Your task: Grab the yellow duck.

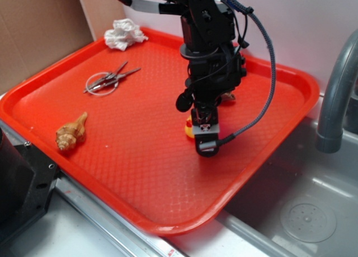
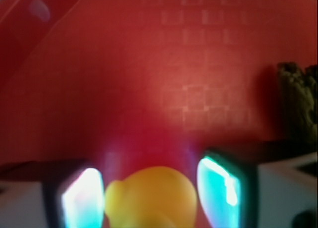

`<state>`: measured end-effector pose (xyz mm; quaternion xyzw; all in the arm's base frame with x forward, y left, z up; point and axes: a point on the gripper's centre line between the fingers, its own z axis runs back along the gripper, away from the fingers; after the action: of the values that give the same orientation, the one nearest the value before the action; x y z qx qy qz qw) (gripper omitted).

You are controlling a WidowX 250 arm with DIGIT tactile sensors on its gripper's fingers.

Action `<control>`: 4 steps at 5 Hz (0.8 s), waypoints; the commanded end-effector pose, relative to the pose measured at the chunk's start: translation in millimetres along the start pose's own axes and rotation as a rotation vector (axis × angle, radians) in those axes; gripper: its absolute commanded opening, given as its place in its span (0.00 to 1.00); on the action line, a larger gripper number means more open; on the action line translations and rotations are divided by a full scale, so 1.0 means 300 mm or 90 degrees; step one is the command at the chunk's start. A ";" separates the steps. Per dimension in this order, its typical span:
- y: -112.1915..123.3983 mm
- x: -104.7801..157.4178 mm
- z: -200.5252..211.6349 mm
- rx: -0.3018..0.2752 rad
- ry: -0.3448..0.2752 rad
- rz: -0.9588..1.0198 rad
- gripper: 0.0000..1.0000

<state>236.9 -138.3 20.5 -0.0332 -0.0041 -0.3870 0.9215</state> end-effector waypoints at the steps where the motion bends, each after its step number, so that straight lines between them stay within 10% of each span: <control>1: -0.069 -0.118 0.171 0.029 -0.056 0.011 0.00; 3: -0.025 -0.325 0.399 0.021 -0.090 0.238 0.00; 4: 0.082 -0.412 0.446 -0.023 -0.045 0.404 0.00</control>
<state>171.5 -15.1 135.1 -0.0615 0.0017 -0.0694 0.9957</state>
